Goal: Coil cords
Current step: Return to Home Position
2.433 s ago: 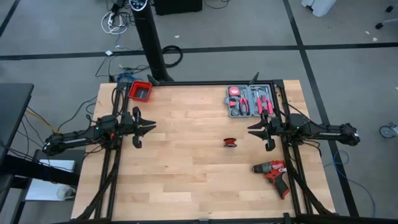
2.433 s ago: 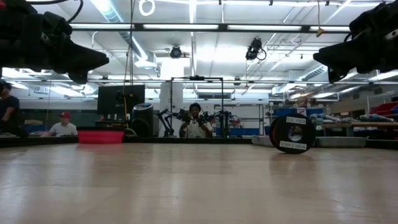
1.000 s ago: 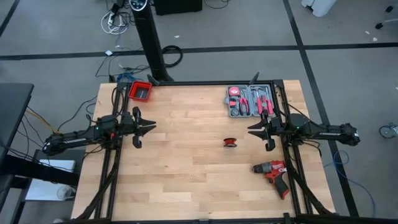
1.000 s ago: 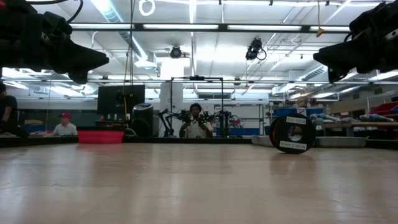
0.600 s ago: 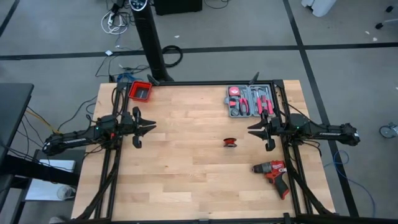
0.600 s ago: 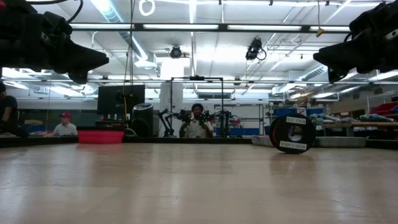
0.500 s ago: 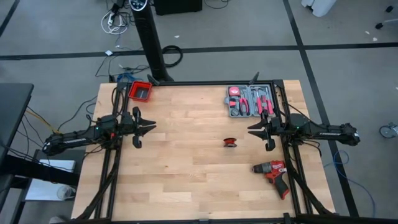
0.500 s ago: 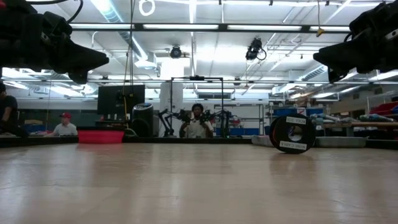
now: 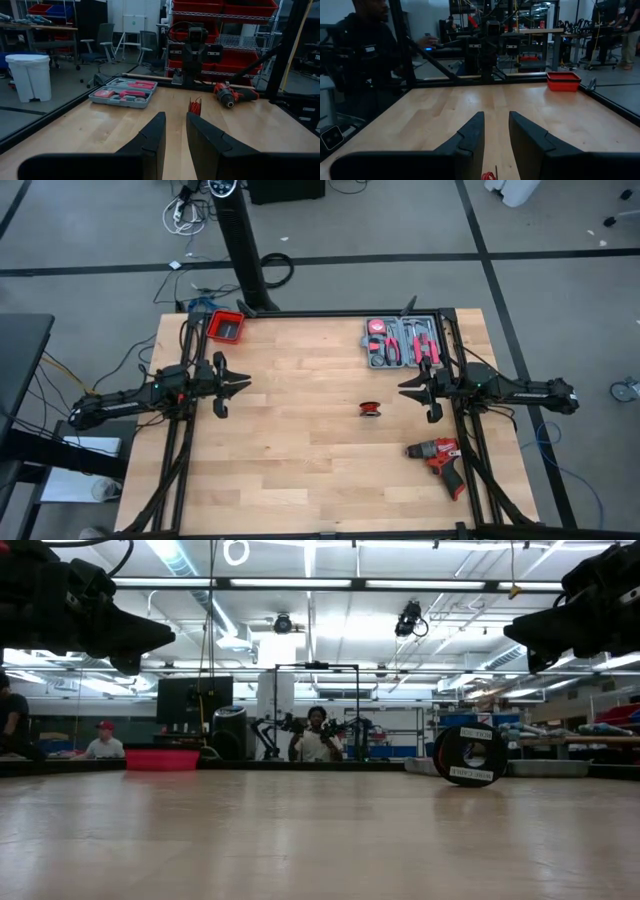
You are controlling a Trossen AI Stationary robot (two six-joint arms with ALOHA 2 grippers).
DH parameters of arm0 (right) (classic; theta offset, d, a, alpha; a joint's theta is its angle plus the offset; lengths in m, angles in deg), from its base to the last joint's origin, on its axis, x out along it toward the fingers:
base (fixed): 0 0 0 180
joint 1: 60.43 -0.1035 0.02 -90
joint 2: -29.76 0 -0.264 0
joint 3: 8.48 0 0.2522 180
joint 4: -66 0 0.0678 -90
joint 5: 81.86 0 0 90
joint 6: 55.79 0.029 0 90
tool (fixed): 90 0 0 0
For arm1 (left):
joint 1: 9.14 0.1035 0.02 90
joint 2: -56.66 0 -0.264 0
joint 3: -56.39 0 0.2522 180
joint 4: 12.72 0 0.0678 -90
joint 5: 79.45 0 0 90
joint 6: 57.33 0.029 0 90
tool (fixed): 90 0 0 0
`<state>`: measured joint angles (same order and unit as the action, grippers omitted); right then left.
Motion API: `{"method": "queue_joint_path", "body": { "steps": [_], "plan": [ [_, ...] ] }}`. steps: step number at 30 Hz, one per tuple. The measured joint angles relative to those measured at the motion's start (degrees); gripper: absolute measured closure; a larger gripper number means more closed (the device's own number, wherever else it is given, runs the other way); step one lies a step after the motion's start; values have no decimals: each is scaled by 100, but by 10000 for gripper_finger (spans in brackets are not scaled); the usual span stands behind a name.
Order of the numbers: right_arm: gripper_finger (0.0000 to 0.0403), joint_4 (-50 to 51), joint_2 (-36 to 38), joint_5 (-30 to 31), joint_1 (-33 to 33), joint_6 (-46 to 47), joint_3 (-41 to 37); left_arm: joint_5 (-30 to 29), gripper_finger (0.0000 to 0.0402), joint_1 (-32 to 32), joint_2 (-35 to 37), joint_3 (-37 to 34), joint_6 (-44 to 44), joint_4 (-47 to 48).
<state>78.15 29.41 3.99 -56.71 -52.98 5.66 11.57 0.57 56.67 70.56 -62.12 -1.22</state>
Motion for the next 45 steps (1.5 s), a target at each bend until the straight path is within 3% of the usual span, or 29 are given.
{"method": "queue_joint_path", "body": {
  "steps": [45],
  "plan": [
    [314, -1, -1, 0, -1, 0, -2, 1, 321, 0, -122, 0, 2, 2]
  ]
}}
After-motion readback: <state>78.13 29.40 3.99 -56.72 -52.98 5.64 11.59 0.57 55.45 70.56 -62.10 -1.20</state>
